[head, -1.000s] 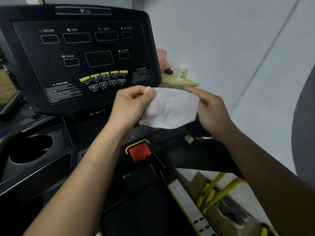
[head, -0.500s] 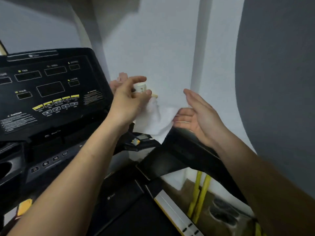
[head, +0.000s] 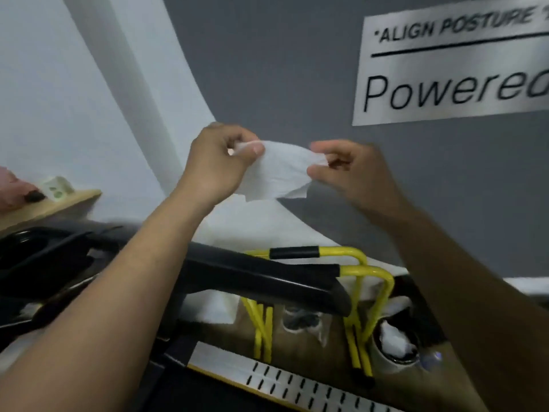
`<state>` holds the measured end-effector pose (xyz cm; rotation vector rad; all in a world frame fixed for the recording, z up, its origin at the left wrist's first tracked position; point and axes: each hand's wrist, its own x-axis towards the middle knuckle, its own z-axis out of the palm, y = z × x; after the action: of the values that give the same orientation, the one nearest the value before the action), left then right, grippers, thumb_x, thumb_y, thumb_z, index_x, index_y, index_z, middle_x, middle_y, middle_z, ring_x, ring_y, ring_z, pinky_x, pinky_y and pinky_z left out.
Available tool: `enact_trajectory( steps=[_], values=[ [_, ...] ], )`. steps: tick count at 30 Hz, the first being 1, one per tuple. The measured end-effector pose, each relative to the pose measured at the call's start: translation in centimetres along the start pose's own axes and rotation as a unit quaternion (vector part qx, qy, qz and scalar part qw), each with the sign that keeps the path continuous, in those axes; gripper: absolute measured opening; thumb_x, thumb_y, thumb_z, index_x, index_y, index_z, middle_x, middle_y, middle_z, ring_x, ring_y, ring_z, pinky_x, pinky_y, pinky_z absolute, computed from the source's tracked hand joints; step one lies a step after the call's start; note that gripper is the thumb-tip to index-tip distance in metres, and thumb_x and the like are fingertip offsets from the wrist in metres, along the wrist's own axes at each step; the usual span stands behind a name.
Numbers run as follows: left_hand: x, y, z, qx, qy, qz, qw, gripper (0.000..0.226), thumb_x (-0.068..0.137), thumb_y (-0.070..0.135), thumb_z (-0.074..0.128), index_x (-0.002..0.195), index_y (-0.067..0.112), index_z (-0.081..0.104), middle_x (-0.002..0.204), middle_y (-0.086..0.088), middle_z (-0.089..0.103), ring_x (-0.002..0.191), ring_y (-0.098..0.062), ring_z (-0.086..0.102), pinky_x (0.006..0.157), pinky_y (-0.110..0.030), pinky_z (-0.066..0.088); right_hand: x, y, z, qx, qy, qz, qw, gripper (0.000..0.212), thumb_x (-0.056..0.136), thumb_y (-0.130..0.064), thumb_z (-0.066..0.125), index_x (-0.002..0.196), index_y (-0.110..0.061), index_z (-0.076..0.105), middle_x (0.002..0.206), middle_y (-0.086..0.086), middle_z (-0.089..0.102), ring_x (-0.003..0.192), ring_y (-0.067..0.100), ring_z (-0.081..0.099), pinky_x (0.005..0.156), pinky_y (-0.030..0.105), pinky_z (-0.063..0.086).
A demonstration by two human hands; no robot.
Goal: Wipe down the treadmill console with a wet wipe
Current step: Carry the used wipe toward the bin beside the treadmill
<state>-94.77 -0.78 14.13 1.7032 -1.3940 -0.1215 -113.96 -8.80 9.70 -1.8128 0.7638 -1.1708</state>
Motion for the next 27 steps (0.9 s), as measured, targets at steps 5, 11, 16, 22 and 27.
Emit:
enact_trajectory(
  steps=[5,11,16,22,27],
  values=[
    [1.8,5.0,11.6,-0.118,-0.132,0.056,0.982,0.015,0.092,0.028,0.067,0.077,0.027,0.068,0.073,0.002,0.063,0.064,-0.011,0.052,0.065,-0.029,0.042,-3.3,3.0,-10.9,-0.076,0.121,0.076,0.987,0.02,0.089,-0.014,0.069,0.073,-0.024,0.063,0.07,-0.009,0.061,0.067,0.001,0.059,0.065,0.016,0.05],
    [0.2,8.7,23.5,-0.13,-0.215,0.093,0.963,0.014,0.081,0.019,0.077,0.074,0.02,0.065,0.061,0.01,0.056,0.056,-0.003,0.051,0.059,-0.019,0.04,-8.1,5.9,-17.3,-0.097,0.246,0.175,0.948,0.017,0.09,0.003,0.062,0.081,-0.01,0.056,0.081,0.014,0.052,0.06,0.019,0.063,0.06,0.047,0.061],
    [-2.7,8.8,30.9,-0.18,-0.296,0.031,0.938,0.014,0.078,0.013,0.074,0.077,0.023,0.066,0.075,0.002,0.068,0.068,-0.014,0.061,0.067,-0.027,0.049,-11.3,10.1,-20.8,-0.156,0.312,0.221,0.911,0.017,0.083,-0.001,0.067,0.074,-0.014,0.061,0.083,0.027,0.064,0.069,0.036,0.067,0.069,0.055,0.058],
    [-5.8,7.9,39.5,-0.22,-0.32,-0.068,0.919,0.018,0.083,0.016,0.072,0.071,0.028,0.066,0.064,0.006,0.064,0.062,-0.012,0.058,0.066,-0.037,0.053,-13.4,17.7,-25.7,-0.158,0.323,0.245,0.9,0.007,0.081,-0.001,0.067,0.079,-0.005,0.063,0.077,0.016,0.066,0.07,0.029,0.067,0.069,0.055,0.056],
    [-7.7,7.0,48.6,-0.179,-0.292,-0.104,0.934,0.019,0.091,0.025,0.068,0.075,0.017,0.067,0.06,0.0,0.06,0.054,-0.012,0.054,0.058,-0.031,0.045,-14.2,26.1,-30.8,-0.153,0.257,0.297,0.907,0.008,0.082,-0.017,0.073,0.082,-0.023,0.067,0.081,0.005,0.068,0.075,0.024,0.067,0.074,0.051,0.057]
  ],
)
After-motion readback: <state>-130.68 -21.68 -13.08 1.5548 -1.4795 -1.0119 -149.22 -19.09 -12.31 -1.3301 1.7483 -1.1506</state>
